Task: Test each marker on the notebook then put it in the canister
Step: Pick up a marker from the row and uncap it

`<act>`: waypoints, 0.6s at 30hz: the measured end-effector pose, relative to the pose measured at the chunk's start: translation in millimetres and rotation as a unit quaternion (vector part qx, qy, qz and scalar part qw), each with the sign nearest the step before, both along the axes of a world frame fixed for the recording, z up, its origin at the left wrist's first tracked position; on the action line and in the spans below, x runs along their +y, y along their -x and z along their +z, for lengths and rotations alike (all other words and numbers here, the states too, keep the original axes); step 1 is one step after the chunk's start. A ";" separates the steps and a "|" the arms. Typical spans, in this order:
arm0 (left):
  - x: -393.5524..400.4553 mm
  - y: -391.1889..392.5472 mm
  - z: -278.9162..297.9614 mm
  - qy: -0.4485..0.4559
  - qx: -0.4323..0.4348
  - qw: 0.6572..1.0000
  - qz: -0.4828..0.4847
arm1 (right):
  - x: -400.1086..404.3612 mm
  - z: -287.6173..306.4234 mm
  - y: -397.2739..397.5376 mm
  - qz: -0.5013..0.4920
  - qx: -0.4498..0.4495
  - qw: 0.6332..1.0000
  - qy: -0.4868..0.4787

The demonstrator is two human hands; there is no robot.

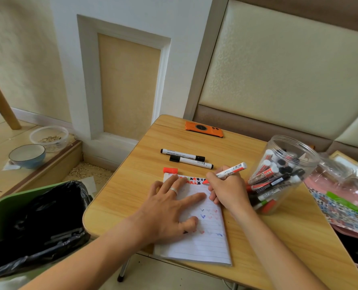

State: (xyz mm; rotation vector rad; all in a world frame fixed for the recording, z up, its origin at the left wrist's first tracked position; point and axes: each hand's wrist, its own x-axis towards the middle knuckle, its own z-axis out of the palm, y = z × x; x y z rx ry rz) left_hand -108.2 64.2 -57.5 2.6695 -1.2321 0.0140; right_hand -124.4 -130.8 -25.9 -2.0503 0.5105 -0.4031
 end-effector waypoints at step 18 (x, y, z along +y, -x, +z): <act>0.1 0.3 -1.3 0.000 0.003 1.000 -0.004 | -2.0 2.3 3.3 -0.010 -0.004 1.000 -0.006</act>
